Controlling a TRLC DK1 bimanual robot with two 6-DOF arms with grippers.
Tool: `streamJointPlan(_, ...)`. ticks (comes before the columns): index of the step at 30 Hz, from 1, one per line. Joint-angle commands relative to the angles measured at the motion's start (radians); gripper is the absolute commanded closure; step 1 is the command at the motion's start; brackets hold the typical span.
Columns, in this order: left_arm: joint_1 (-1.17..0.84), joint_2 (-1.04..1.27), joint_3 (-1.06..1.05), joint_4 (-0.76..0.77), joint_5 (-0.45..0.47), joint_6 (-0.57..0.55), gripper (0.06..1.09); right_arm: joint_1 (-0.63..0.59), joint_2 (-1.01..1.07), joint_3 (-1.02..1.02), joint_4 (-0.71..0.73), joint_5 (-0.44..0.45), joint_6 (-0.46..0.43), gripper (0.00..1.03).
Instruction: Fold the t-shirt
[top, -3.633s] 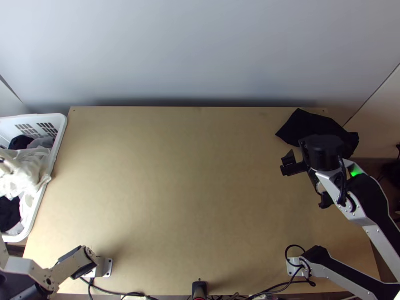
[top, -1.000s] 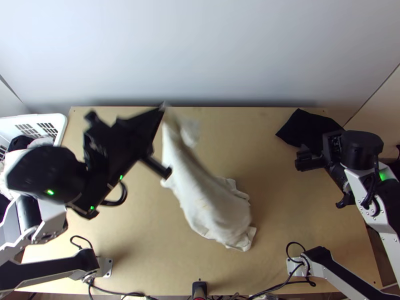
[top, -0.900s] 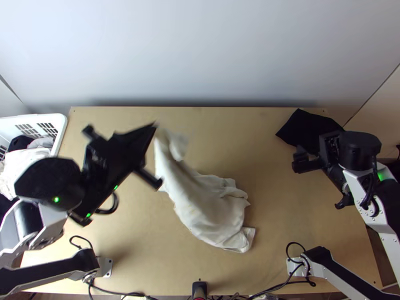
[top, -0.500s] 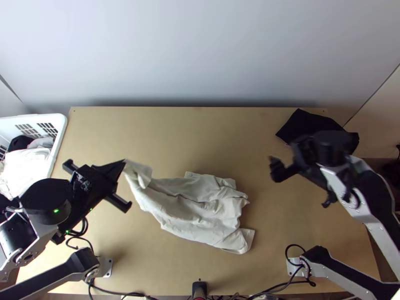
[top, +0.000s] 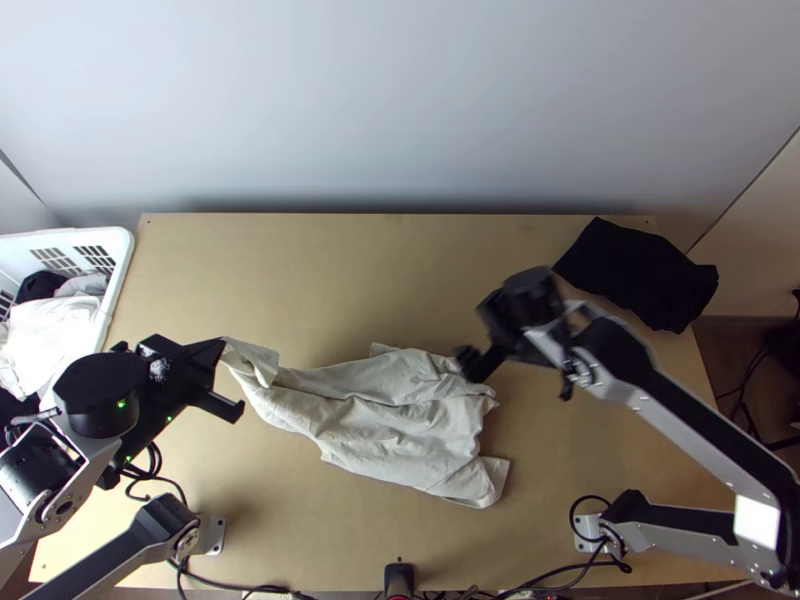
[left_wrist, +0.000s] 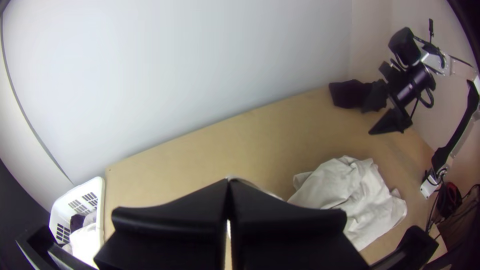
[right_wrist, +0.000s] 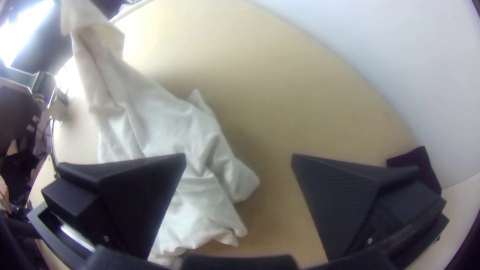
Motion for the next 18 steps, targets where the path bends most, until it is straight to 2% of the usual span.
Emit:
streamJointPlan(1, 0.08, 0.01, -0.014, 0.008, 0.009, -0.016, 1.05, 0.12, 0.087, -0.12, 0.089, -0.017, -0.001, 0.05)
streamJointPlan(12, 0.091, 0.033, -0.019, 0.028, 0.012, -0.017, 1.05, 0.152, 0.07, -0.257, 0.089, -0.017, -0.024, 0.05)
streamJointPlan(16, 0.091, 0.033, -0.036, 0.04, 0.015, -0.016, 1.05, 0.142, 0.073, -0.29, 0.09, -0.016, -0.061, 0.05)
streamJointPlan(18, 0.091, 0.032, -0.042, 0.04, 0.016, -0.016, 1.05, 0.112, 0.086, -0.292, 0.09, -0.016, -0.061, 0.17)
